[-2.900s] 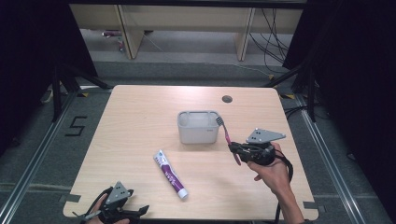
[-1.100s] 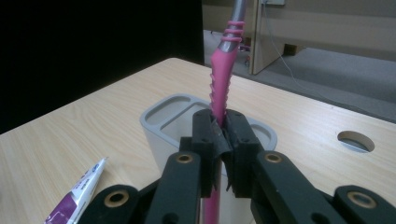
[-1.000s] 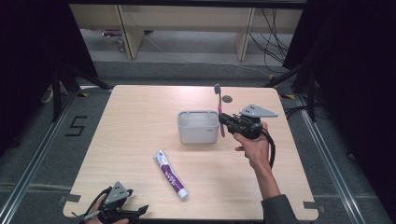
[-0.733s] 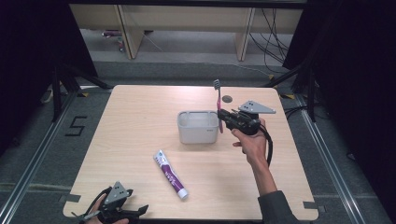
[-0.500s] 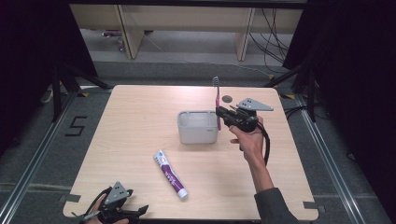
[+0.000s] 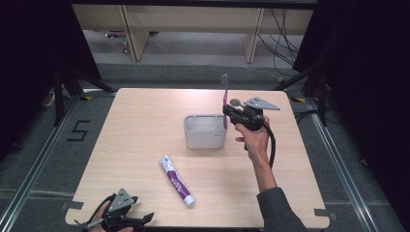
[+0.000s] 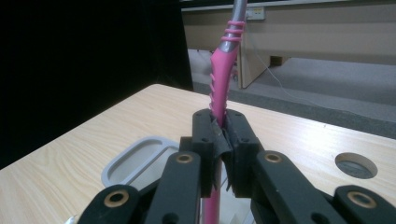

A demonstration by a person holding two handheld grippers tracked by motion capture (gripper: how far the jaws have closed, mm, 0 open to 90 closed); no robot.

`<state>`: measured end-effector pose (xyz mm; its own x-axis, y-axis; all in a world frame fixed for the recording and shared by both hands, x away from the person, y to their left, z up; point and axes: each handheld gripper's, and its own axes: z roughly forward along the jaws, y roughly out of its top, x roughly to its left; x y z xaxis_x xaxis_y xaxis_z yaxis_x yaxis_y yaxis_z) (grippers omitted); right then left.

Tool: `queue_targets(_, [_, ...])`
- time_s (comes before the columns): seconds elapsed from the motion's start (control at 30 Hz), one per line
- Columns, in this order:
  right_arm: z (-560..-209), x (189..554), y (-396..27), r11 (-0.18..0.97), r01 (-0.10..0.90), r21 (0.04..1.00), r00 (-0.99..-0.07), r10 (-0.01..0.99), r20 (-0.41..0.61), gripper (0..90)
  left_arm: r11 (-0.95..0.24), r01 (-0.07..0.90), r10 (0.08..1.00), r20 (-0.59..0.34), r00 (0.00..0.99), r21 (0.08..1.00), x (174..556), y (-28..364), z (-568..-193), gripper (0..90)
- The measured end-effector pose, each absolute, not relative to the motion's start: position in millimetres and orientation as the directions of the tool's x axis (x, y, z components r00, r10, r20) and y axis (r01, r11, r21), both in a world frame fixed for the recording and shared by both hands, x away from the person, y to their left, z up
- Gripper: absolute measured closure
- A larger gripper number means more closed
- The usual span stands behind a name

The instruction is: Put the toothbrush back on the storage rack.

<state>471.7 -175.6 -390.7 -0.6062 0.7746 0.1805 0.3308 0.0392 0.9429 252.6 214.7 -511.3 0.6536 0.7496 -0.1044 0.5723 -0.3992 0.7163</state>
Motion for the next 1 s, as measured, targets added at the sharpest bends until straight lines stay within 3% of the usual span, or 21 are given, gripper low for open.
queue_targets(1.0, [-414,491,-167,0.027,0.345,0.938,-0.566,0.803,0.186,83.6,-0.403,0.571,0.749,-0.102,0.655,0.715,252,215,-511,18.1])
